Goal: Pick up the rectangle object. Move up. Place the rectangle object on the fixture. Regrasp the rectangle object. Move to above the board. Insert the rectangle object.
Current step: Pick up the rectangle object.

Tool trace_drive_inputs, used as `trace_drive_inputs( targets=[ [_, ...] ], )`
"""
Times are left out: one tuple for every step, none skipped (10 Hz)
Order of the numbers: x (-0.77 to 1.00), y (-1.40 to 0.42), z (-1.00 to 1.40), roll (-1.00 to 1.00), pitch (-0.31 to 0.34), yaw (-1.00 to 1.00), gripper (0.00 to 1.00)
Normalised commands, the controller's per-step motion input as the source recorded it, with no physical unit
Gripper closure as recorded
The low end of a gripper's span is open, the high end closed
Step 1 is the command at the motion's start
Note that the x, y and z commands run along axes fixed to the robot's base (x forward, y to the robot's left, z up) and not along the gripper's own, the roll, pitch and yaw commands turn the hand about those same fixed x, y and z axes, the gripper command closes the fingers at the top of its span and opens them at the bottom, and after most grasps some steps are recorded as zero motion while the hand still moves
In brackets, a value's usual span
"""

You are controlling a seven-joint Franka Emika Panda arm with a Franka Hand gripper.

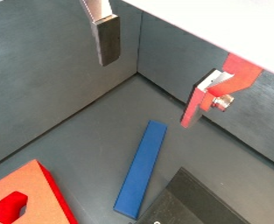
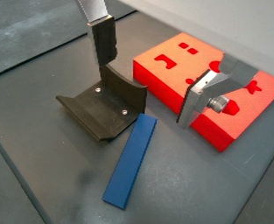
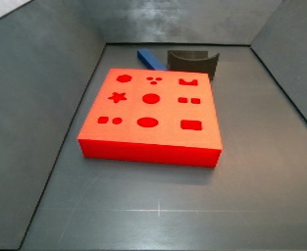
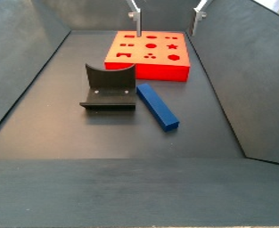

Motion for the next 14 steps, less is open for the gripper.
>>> trace_drive_inputs(
  targets=[
    [0.09,0.00,-0.21,0.00,0.000,0.00,0.00],
    [0.00,0.00,-0.61,-0.11,-0.246,0.00,0.00],
    [-0.19,-0.18,-0.77,-0.08,-0.090,0.25,0.00],
    [0.09,0.00,-0.75,-0.04,0.010,0.99,0.00],
    [0.07,-0.01,-0.75,-0.01,0.009,0.99,0.00],
    [0.05,0.00,-0.75,-0.04,0.000,1.00,0.00],
    [0.06,-0.03,-0.84,-0.03,0.000,0.89,0.00],
    [0.16,-0.11,-0.96,-0.07,-0.001,0.78,0.00],
    [0.37,-0.09,-0.94,-0.06,0.000,0.61,0.00],
    [0.51,-0.13,-0.99,0.00,0.000,0.35,0.00],
    [0.59,-0.14,-0.96,0.13,0.000,0.12,0.00],
    [0.62,-0.15,-0.81,0.19,0.031,0.01,0.00],
    [0.56,-0.20,-0.73,0.23,0.076,0.00,0.00],
    [0.44,-0.25,-0.74,0.24,0.063,0.00,0.00]
  ],
)
